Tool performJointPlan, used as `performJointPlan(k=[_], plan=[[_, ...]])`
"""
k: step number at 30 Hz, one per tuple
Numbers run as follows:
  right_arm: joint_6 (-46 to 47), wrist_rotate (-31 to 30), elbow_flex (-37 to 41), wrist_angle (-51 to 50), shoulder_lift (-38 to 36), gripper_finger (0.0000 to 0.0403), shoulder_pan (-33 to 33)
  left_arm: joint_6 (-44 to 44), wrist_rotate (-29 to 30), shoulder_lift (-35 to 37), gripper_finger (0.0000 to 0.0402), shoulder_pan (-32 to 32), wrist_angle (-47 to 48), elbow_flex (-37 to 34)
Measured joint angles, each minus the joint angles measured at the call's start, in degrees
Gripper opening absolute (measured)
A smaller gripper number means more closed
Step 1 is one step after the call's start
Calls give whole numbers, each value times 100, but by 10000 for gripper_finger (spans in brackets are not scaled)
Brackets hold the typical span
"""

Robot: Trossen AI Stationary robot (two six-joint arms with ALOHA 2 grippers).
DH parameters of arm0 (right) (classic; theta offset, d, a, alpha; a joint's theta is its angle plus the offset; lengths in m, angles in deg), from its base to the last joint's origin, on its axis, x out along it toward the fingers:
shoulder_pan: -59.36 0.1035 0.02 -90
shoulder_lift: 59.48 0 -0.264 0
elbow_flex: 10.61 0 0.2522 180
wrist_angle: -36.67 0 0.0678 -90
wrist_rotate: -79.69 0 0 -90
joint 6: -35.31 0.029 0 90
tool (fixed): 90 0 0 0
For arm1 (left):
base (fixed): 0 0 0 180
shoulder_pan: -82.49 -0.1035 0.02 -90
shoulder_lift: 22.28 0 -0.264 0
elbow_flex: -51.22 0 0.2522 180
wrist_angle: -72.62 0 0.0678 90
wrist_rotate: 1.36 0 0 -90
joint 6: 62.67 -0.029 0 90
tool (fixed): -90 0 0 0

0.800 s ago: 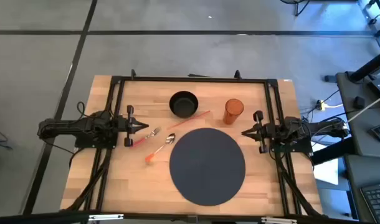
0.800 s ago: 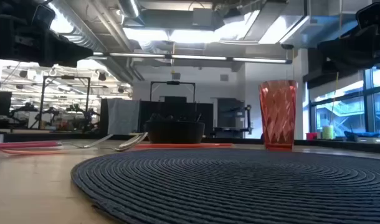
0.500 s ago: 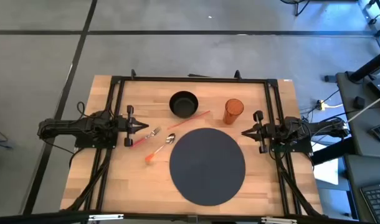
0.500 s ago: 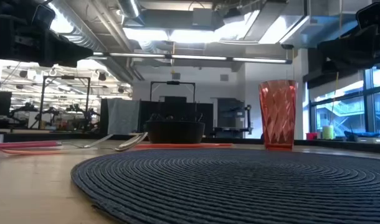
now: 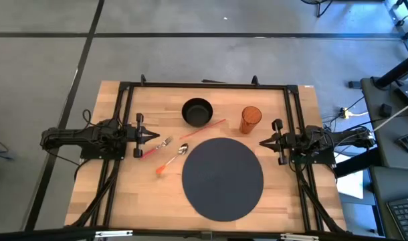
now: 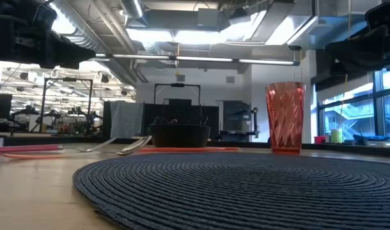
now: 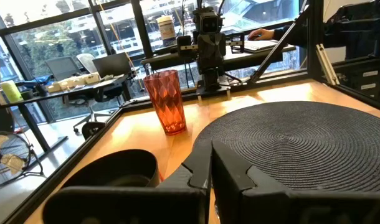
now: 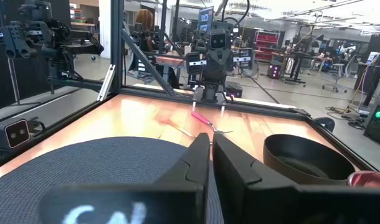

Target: Pick & Place Utensil

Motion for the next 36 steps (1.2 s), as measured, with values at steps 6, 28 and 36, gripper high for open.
performJointPlan(k=[6, 28, 36], plan=[[0, 0, 0, 0, 1, 22, 0, 0, 0, 0, 4, 1, 1, 0], [-1, 0, -1, 0, 1, 22, 0, 0, 0, 0, 4, 0, 0, -1], [-2, 0, 0, 0, 2, 22, 0, 0, 0, -2, 4, 0, 1, -2]])
